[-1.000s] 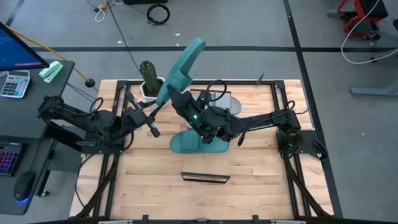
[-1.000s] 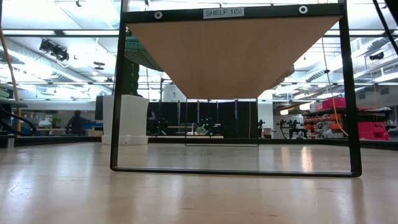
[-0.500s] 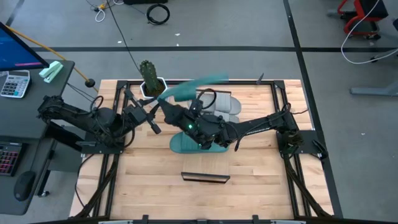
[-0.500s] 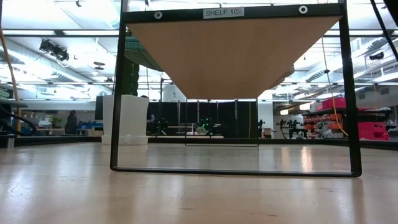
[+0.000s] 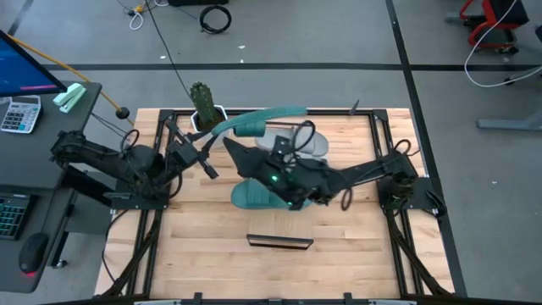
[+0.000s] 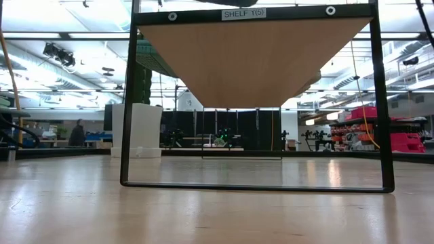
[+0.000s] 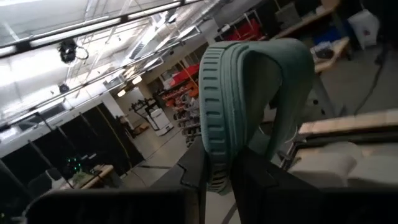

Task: Pick and place slides into the shelf
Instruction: Put the green slipper onto the shelf

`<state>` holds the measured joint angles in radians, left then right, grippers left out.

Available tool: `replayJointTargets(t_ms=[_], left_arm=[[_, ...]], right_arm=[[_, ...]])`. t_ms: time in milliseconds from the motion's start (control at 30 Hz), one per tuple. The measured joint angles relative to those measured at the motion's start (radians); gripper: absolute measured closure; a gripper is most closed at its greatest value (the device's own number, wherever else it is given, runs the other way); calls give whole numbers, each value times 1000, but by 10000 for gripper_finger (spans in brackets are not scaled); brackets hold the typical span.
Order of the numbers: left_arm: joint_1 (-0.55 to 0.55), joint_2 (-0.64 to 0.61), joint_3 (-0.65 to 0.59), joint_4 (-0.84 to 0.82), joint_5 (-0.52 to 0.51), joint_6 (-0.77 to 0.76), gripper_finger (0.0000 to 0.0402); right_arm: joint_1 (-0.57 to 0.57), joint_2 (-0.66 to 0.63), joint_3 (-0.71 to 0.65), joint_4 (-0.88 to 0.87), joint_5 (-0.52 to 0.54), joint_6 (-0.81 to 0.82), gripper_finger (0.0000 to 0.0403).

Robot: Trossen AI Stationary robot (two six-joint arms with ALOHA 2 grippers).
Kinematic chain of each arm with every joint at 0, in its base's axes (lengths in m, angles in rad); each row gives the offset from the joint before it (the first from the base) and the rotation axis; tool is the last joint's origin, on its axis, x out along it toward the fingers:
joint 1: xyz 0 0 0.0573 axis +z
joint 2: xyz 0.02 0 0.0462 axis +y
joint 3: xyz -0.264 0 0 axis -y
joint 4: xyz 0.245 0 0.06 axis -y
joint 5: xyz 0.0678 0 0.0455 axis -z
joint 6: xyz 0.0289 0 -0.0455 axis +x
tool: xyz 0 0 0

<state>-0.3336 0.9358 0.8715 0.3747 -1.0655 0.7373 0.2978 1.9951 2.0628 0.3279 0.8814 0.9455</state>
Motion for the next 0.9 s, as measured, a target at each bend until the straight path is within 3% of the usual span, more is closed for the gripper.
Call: replayJointTargets(t_ms=[133,500,733,900], left_arm=[[-1,-26,0,19,-1,-54,347],[-126,-102,0,-11,4,-335,347],[-246,-146,0,-203,11,-748,347],[-265,-177,0,-382,109,-1101,347]], right_arm=[[52,-57,0,-48,65,-109,200],[211,-262,0,-386,437,-345,203],[299,-340,0,-606,613,-394,208],[326,-354,0,-734,645,-351,211]])
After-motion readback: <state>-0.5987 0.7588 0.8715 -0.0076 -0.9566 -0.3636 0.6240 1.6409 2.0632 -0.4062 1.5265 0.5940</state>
